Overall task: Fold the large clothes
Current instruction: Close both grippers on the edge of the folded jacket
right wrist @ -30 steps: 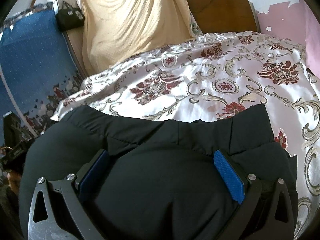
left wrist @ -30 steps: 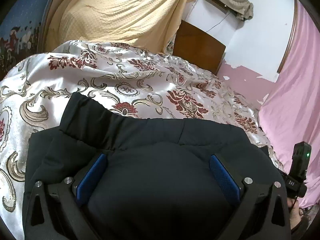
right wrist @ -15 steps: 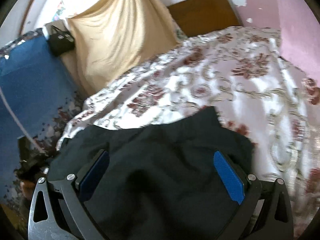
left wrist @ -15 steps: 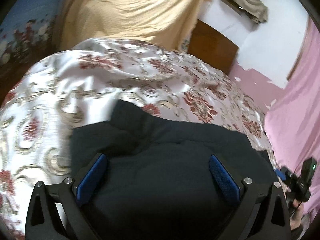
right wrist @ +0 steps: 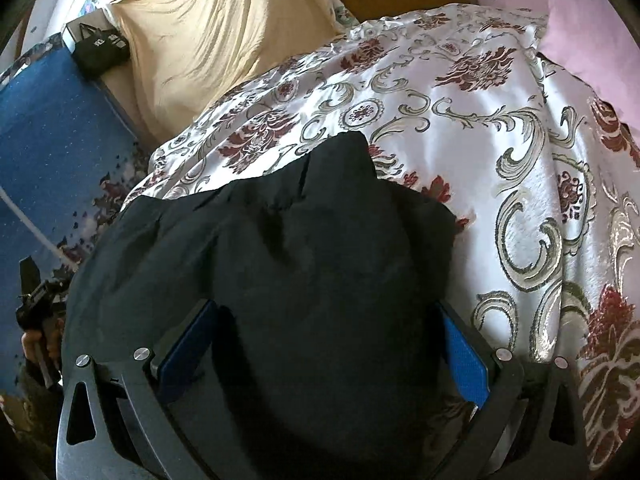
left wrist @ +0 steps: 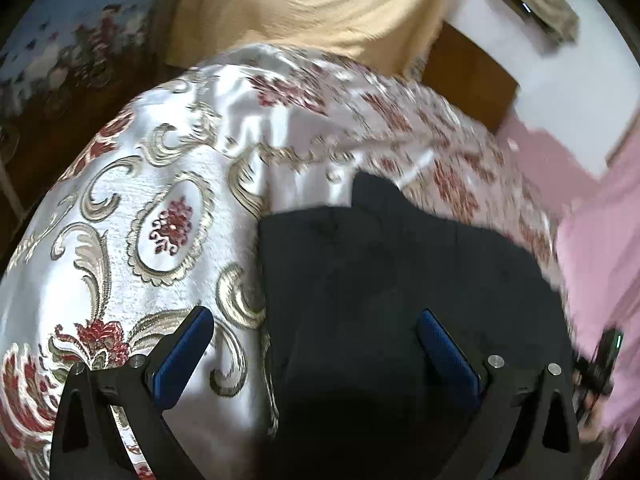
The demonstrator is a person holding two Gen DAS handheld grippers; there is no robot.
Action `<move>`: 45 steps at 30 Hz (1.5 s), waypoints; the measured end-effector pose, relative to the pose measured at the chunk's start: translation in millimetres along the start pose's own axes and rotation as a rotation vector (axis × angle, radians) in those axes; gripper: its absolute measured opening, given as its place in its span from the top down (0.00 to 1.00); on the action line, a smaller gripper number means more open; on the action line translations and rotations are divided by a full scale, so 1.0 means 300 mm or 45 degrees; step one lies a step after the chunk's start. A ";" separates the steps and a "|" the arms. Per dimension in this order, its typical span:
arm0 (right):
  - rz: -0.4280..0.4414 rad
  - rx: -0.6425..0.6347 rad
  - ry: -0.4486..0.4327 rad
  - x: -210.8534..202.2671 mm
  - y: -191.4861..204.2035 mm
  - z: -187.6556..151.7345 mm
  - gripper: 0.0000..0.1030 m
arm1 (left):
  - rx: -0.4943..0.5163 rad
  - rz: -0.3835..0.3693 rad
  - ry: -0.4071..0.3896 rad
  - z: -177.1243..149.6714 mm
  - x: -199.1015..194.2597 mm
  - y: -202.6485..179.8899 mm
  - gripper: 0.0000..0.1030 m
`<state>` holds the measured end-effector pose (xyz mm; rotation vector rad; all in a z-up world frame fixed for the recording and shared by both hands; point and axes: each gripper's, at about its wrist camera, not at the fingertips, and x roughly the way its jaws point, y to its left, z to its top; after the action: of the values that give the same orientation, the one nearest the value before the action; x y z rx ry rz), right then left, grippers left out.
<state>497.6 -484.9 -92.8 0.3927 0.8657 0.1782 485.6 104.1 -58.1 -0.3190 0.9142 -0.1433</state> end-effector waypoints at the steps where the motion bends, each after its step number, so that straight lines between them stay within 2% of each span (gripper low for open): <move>1: 0.012 0.005 0.004 0.002 -0.003 -0.005 0.01 | 0.034 -0.025 0.038 -0.005 0.005 -0.001 0.00; 5: 0.061 0.059 0.061 0.027 -0.043 -0.039 0.01 | 0.057 -0.123 0.132 -0.013 0.062 0.017 0.00; 8: 0.132 0.084 0.133 0.029 -0.087 -0.075 0.01 | 0.017 -0.251 0.192 -0.016 0.101 0.048 0.00; 10: 0.193 0.067 0.166 0.028 -0.105 -0.098 0.01 | 0.023 -0.330 0.208 -0.020 0.121 0.064 0.00; 12: 0.239 0.048 0.145 0.026 -0.110 -0.122 0.01 | 0.055 -0.396 0.202 -0.025 0.138 0.068 0.00; 16: 0.376 0.068 0.109 0.042 -0.135 -0.148 0.01 | 0.114 -0.442 0.193 -0.035 0.155 0.050 0.00; 19: 0.447 0.083 0.075 0.043 -0.146 -0.154 0.01 | 0.217 -0.483 0.210 -0.058 0.158 0.003 0.00; 22: 0.485 0.067 0.072 0.040 -0.148 -0.166 0.01 | 0.260 -0.503 0.223 -0.062 0.168 -0.022 0.00; 28: 0.461 0.059 0.134 0.078 -0.130 -0.157 0.01 | 0.253 -0.507 0.247 -0.061 0.194 -0.027 0.00; 34: 0.307 -0.014 0.160 0.082 -0.055 -0.154 0.01 | 0.250 -0.506 0.243 -0.056 0.208 -0.047 0.00; 39: 0.238 0.032 0.172 0.070 -0.013 -0.144 0.01 | 0.241 -0.508 0.247 -0.054 0.224 -0.046 0.00; 40: 0.227 0.060 0.176 0.067 -0.009 -0.145 0.03 | 0.236 -0.506 0.257 -0.051 0.222 -0.047 0.00; 44: 0.217 0.130 0.176 0.050 0.016 -0.148 0.18 | 0.205 -0.499 0.323 -0.068 0.194 -0.043 0.01; 45: 0.215 0.139 0.172 0.042 0.021 -0.153 0.24 | 0.211 -0.478 0.321 -0.070 0.188 -0.051 0.06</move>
<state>470.4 -463.3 -125.9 0.5617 0.9784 0.3171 503.3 70.7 -107.4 -0.3206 1.0769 -0.6131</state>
